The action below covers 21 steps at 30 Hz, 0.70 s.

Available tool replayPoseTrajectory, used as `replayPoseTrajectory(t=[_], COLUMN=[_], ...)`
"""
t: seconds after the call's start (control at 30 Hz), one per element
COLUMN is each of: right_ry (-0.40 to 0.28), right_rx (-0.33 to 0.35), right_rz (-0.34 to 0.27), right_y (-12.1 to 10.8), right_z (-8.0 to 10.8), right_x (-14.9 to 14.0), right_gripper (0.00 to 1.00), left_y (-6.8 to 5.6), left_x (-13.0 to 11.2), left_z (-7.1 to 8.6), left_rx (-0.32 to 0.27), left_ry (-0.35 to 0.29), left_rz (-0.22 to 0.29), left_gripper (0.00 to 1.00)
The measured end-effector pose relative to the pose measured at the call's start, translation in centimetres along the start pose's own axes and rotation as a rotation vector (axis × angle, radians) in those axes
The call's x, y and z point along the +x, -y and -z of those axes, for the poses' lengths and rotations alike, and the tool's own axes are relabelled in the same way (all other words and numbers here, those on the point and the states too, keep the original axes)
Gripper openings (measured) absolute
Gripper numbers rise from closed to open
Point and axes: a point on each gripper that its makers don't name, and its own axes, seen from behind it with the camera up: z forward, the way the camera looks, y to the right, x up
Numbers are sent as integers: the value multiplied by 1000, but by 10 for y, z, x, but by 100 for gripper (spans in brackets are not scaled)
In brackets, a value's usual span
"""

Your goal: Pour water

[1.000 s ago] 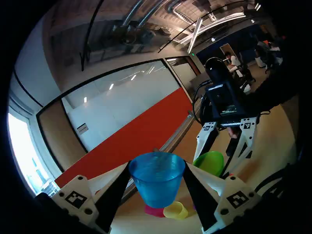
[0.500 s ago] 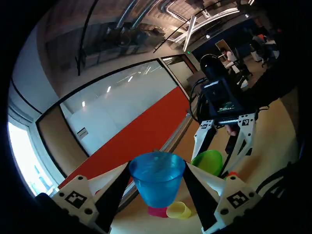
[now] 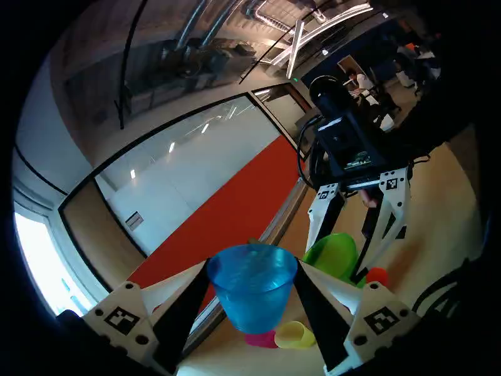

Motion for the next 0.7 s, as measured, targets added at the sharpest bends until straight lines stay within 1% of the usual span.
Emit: replayPoseTrajectory(t=[0.7], right_ry=[-3], right_rx=[-1], right_rz=[1], right_y=[0], right_z=[-1], right_x=[0], right_gripper=[92], left_y=[-7], left_x=[7], left_z=[-4], left_rx=[-25], left_ry=[9], left_rz=[-108], left_gripper=[89])
